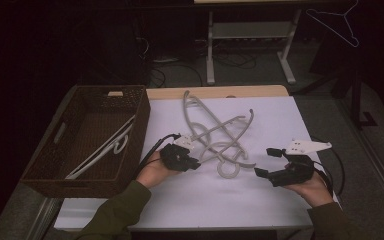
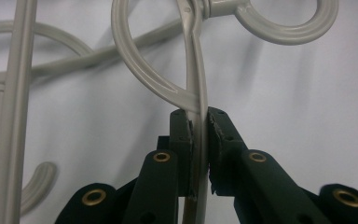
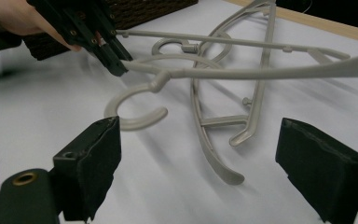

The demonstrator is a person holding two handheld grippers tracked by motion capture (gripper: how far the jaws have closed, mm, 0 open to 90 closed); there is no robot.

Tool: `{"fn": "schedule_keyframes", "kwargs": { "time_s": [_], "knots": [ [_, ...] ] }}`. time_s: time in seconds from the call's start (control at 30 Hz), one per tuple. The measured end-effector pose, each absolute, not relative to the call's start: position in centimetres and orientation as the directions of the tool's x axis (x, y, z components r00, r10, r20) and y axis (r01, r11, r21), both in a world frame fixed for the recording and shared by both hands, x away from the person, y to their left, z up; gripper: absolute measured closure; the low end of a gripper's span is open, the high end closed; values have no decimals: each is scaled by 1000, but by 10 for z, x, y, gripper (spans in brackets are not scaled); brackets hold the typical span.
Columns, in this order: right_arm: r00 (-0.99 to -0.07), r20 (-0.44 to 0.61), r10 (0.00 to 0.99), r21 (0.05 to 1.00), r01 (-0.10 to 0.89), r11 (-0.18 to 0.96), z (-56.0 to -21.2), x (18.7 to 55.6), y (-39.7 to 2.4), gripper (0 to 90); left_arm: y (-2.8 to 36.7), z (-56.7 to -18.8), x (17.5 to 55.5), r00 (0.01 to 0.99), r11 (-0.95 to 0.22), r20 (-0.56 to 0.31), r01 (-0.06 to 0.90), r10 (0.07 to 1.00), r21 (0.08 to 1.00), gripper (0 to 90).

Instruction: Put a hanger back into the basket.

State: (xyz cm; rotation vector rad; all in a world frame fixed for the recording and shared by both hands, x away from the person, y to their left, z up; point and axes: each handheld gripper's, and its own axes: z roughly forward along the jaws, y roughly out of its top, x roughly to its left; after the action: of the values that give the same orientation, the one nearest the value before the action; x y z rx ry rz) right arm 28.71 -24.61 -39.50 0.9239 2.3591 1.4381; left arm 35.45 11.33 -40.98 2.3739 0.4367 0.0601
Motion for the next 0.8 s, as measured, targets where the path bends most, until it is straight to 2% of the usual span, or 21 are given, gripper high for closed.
{"fn": "schedule_keyframes", "kwargs": {
  "time_s": [0.5, 0.8],
  "knots": [
    [-772, 128, 622, 866, 393, 310, -393, 286, -248, 136, 115, -325, 353, 931, -651, -70, 303, 358, 696, 818],
    [-774, 130, 620, 865, 394, 310, -394, 287, -248, 136, 139, -277, 357, 924, -641, -37, 293, 381, 710, 818]
  ]
}}
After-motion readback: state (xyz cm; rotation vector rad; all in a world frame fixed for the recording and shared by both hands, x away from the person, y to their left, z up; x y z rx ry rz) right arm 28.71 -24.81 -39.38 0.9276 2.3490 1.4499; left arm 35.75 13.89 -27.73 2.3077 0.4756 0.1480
